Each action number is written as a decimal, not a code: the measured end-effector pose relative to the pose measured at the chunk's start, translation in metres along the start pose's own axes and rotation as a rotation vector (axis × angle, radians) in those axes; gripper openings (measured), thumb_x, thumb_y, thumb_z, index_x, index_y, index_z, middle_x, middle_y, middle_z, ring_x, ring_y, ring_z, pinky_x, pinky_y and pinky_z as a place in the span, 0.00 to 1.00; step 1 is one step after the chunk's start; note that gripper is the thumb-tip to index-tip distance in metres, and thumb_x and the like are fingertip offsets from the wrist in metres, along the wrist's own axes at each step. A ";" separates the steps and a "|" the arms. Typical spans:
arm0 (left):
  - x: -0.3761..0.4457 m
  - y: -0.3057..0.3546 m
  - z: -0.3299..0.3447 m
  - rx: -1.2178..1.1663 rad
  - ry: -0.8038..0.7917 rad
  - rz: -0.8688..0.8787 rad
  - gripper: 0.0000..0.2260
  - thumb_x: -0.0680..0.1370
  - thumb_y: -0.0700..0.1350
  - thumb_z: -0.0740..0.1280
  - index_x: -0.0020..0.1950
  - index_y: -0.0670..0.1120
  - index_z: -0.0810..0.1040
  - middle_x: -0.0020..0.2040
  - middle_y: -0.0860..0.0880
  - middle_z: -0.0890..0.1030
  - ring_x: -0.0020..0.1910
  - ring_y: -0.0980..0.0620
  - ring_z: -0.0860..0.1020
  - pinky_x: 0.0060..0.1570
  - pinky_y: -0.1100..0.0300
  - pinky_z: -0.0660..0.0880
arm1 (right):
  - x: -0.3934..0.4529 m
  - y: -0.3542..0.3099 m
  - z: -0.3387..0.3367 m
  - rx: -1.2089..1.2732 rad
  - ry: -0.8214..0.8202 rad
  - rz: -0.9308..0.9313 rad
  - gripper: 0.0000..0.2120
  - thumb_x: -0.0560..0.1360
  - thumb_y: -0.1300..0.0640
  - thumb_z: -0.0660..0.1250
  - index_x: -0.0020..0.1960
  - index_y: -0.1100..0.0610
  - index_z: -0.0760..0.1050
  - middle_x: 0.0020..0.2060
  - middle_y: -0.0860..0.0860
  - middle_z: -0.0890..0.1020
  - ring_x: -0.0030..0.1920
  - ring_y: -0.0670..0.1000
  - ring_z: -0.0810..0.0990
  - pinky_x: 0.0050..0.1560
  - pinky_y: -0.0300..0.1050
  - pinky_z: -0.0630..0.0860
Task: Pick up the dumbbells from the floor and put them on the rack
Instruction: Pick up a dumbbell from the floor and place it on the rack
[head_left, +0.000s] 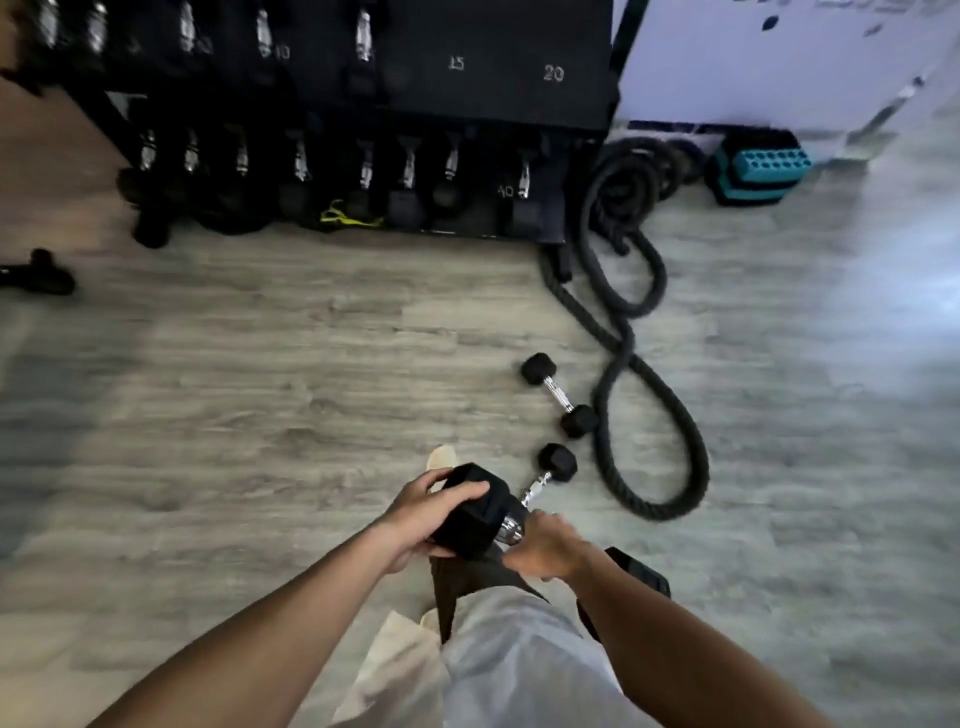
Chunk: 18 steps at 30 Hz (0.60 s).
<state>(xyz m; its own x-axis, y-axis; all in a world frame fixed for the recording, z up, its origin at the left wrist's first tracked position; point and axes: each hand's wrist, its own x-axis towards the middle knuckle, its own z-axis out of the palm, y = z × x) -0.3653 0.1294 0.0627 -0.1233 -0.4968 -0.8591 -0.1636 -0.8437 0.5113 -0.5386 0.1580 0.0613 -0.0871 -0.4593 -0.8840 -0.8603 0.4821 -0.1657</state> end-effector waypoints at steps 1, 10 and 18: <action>0.014 0.017 -0.014 -0.002 0.006 -0.001 0.26 0.64 0.58 0.81 0.60 0.57 0.80 0.54 0.47 0.85 0.50 0.47 0.85 0.37 0.54 0.83 | 0.014 -0.018 -0.013 -0.011 0.004 -0.001 0.14 0.70 0.51 0.67 0.53 0.57 0.78 0.50 0.56 0.83 0.53 0.57 0.85 0.46 0.43 0.80; 0.128 0.221 -0.097 -0.007 0.074 -0.010 0.24 0.63 0.59 0.81 0.57 0.57 0.82 0.53 0.47 0.86 0.50 0.45 0.86 0.46 0.45 0.85 | 0.132 -0.168 -0.175 -0.021 0.021 -0.020 0.19 0.70 0.50 0.67 0.58 0.58 0.79 0.52 0.56 0.84 0.56 0.57 0.84 0.47 0.42 0.78; 0.214 0.410 -0.134 0.037 0.021 0.004 0.20 0.67 0.58 0.79 0.56 0.56 0.82 0.53 0.47 0.85 0.48 0.46 0.86 0.39 0.54 0.83 | 0.205 -0.269 -0.340 -0.012 0.026 0.012 0.04 0.68 0.55 0.64 0.40 0.56 0.74 0.30 0.50 0.78 0.23 0.46 0.77 0.24 0.35 0.74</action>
<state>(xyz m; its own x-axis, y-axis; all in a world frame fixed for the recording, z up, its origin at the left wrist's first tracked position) -0.3272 -0.3502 0.0858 -0.1036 -0.5046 -0.8571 -0.1989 -0.8338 0.5150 -0.4954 -0.3194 0.0737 -0.1104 -0.4724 -0.8744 -0.8652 0.4787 -0.1494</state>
